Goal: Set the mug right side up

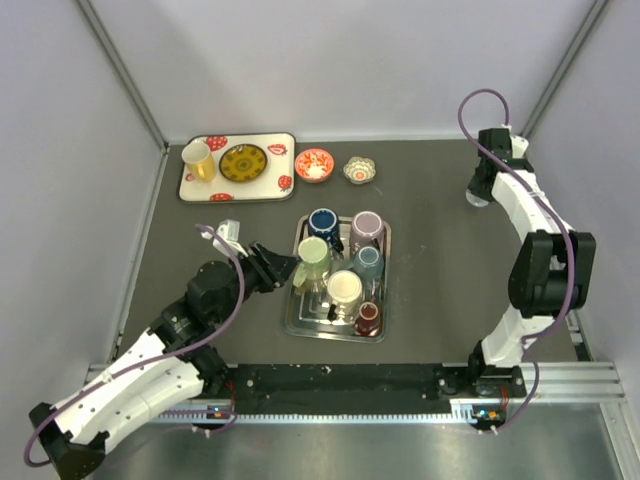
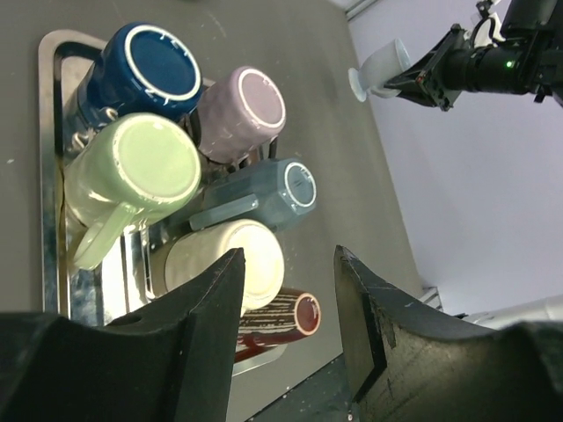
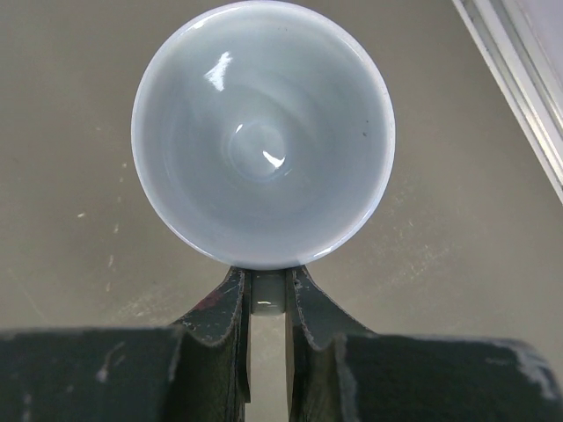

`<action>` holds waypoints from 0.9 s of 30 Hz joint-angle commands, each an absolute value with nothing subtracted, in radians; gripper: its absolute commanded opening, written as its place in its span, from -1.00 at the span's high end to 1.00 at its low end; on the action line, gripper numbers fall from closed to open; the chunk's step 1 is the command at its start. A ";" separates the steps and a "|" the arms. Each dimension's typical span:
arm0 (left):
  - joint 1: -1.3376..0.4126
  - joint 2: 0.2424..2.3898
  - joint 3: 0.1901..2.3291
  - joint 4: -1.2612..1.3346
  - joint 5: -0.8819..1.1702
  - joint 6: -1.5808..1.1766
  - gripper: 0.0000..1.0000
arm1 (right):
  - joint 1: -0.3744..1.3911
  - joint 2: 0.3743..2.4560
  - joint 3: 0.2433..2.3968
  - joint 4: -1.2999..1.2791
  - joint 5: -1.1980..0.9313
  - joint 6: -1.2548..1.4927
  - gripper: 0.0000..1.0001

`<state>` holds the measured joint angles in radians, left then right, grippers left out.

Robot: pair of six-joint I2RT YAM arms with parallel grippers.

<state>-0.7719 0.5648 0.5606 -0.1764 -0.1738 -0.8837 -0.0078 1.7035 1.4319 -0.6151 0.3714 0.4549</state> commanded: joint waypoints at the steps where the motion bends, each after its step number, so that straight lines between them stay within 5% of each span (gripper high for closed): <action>1: -0.769 0.580 0.551 -0.186 -0.184 -0.862 -0.01 | -0.029 1.750 1.517 -0.572 0.391 0.437 1.00; 14: -0.767 0.604 0.543 -0.186 -0.186 -0.857 0.00 | -0.032 1.821 1.477 -0.569 0.408 0.417 1.00; 18: -0.767 0.612 0.545 -0.186 -0.175 -0.861 -0.01 | -0.032 1.798 1.439 -0.560 0.394 0.423 0.22; 27: -0.767 0.606 0.537 -0.199 -0.173 -0.867 -0.03 | -0.019 1.698 1.376 -0.538 0.361 0.456 -0.14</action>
<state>-0.7719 0.6178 0.5465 -0.2043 -0.1699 -0.8692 -0.0242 1.8198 1.3788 -0.5835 0.3710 0.4309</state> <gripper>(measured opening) 0.504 0.519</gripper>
